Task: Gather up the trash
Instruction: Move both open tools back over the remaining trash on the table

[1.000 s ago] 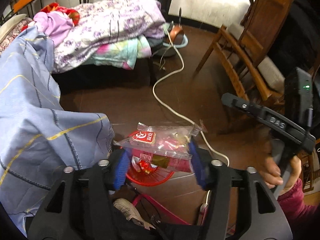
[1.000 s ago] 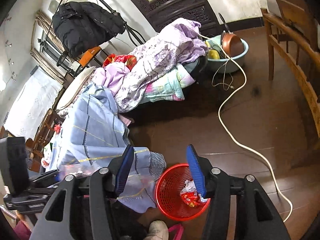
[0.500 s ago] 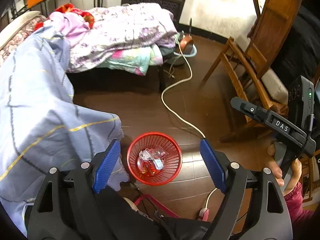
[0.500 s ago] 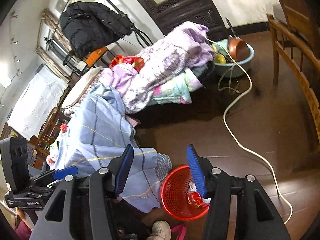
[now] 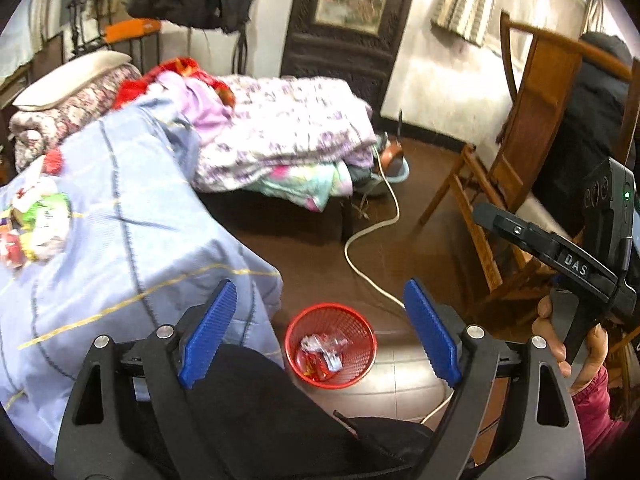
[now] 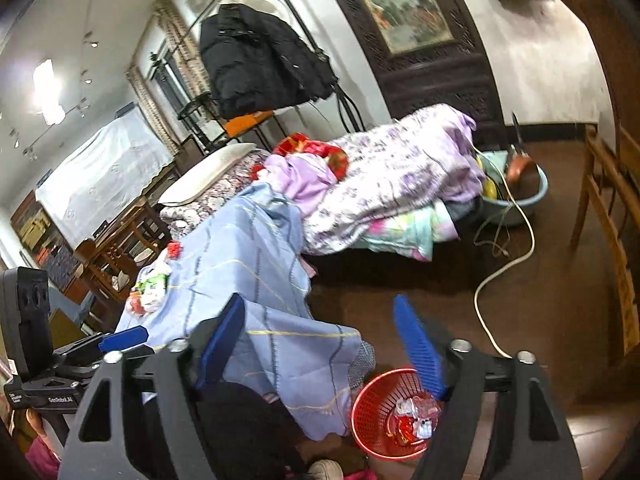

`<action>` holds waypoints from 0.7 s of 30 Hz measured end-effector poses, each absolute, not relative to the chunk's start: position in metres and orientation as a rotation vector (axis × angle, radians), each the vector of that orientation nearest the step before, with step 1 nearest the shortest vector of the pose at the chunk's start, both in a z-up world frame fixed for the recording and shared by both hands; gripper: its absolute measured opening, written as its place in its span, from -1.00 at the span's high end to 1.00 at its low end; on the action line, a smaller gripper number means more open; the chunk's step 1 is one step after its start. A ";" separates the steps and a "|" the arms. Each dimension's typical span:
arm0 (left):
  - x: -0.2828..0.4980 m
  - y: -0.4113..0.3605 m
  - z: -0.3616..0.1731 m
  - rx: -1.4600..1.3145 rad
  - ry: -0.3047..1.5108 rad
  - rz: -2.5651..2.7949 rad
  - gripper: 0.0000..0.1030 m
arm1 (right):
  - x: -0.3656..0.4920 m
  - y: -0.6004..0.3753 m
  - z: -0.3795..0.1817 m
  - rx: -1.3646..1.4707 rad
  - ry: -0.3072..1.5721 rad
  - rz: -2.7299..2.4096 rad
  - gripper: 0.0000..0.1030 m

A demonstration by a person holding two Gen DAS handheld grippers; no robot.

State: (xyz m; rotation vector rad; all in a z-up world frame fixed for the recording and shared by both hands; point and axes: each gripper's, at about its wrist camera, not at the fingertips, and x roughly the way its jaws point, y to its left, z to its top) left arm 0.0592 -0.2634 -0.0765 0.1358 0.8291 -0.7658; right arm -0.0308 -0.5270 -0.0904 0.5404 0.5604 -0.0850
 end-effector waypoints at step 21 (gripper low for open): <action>0.086 -0.035 -0.055 -0.210 0.704 -0.438 -0.83 | 0.004 -0.361 -0.016 0.340 0.568 0.099 -0.88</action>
